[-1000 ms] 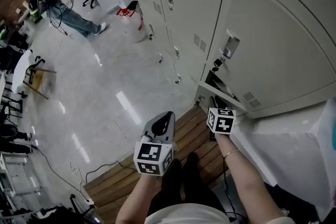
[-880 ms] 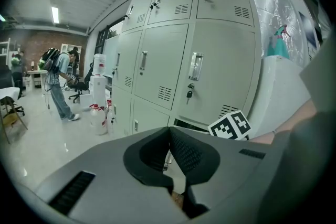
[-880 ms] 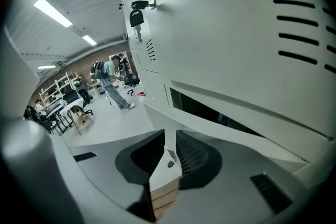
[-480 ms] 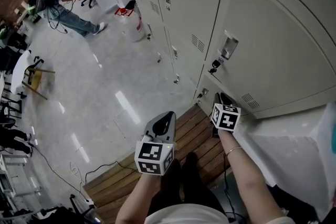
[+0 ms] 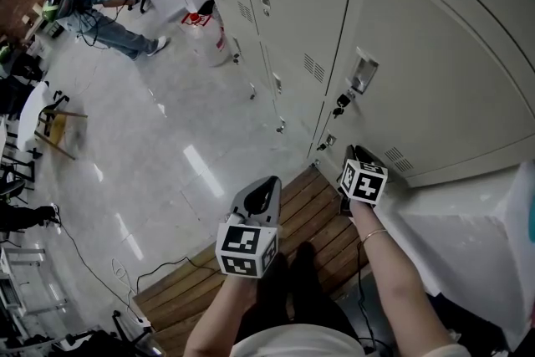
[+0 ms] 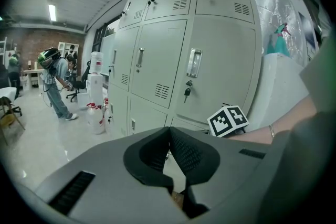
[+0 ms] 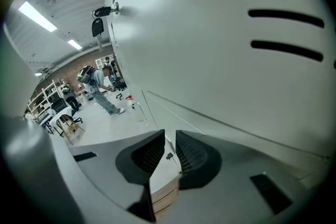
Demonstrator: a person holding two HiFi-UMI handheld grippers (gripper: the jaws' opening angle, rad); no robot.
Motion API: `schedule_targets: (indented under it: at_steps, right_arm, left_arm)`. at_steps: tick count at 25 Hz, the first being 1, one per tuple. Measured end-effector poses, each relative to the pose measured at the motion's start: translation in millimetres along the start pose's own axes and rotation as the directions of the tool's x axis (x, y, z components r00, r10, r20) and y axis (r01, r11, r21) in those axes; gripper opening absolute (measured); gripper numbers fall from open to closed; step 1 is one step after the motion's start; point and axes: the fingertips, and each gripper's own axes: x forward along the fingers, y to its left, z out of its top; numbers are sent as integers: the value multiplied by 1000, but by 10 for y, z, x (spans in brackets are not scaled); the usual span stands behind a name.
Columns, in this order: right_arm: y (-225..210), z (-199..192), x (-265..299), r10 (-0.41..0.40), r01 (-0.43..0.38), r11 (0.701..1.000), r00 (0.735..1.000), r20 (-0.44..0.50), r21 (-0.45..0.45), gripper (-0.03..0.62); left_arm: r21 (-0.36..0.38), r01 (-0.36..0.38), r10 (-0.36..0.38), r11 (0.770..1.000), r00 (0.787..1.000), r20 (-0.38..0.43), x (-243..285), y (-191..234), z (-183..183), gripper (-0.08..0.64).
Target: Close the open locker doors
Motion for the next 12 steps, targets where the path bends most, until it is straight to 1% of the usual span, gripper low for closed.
schedule_targets:
  at_steps: [6, 9, 12]
  right_arm:
    - [70, 53, -92, 23, -22, 998, 1000, 10, -50, 74]
    - [194, 102, -255, 52, -50, 996, 998, 36, -68, 74]
    - [380, 102, -499, 91, -86, 994, 993, 72, -67, 57]
  left_arm:
    - [8, -3, 3, 1000, 1000, 5, -72, 23, 16, 18]
    - [23, -3, 3, 1000, 1000, 10, -132, 4, 37, 18]
    - [30, 4, -4, 1000, 1000, 22, -216, -30, 68, 18]
